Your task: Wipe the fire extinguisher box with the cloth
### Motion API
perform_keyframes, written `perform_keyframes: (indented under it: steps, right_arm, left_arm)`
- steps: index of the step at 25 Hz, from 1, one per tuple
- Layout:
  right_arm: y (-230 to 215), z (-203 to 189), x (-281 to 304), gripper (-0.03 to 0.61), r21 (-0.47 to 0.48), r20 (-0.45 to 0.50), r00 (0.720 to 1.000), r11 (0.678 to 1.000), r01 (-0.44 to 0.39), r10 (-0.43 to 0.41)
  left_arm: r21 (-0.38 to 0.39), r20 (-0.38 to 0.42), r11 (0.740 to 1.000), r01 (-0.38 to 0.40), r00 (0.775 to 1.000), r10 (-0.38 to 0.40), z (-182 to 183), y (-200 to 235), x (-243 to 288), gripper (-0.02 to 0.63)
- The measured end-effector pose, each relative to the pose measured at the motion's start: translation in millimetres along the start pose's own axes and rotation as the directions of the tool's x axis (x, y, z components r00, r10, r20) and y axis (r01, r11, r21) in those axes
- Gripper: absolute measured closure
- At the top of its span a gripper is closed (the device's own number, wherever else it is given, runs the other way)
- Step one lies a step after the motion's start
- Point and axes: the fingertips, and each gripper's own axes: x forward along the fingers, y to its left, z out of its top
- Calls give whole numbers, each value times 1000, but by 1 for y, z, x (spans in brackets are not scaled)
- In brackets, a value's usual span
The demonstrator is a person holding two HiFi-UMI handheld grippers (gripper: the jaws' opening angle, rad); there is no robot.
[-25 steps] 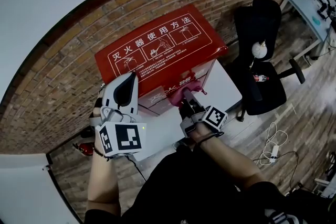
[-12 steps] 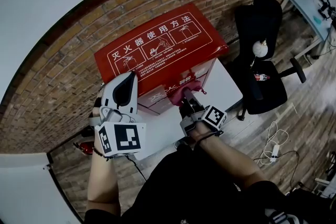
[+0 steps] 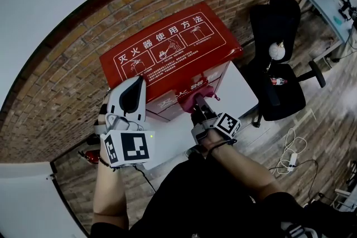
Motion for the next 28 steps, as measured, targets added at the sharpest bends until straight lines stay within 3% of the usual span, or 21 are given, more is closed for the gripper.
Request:
perform_keyframes:
  steps: [22, 28]
  right_arm:
    - [-48, -5, 0, 528, 62, -4, 998, 997, 56, -56]
    - [-62, -7, -3, 528, 47, -15, 994, 992, 113, -112]
  left_arm:
    - [-2, 1, 1000, -5, 1000, 5, 0, 0, 0, 601]
    - [-2, 2, 1000, -4, 1000, 4, 1, 1, -1, 601]
